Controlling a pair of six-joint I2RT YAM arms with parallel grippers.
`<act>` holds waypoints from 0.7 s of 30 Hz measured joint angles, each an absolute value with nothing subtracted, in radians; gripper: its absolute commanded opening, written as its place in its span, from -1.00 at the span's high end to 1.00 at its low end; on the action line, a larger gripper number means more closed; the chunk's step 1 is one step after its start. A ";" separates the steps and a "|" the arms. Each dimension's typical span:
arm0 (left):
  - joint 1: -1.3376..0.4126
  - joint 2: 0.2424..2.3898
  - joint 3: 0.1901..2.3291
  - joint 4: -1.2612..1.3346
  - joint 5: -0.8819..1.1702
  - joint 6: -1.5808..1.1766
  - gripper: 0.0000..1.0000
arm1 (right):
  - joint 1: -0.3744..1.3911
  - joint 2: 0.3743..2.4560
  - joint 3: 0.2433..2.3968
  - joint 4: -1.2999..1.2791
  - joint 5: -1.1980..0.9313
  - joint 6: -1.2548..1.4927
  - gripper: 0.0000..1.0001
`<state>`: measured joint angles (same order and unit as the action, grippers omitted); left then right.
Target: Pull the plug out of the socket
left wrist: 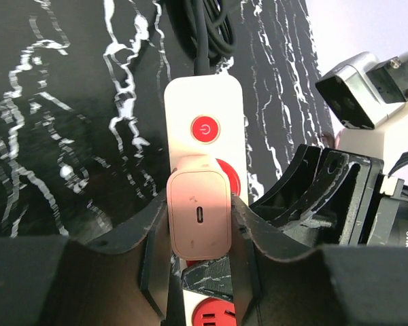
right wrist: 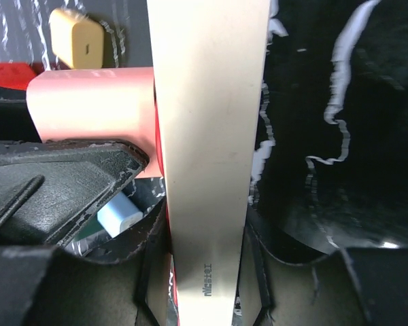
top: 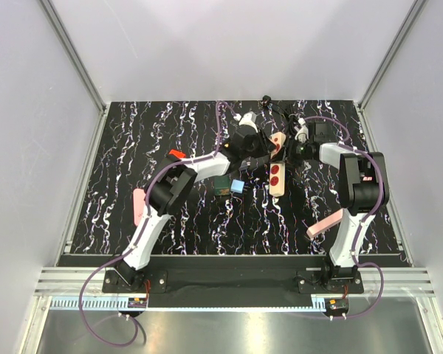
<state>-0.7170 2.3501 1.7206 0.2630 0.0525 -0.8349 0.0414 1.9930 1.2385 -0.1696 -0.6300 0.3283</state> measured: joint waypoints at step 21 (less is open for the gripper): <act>-0.730 2.266 1.537 0.454 -0.041 -0.817 1.00 | 0.023 1.993 1.208 -0.117 -0.756 0.390 1.00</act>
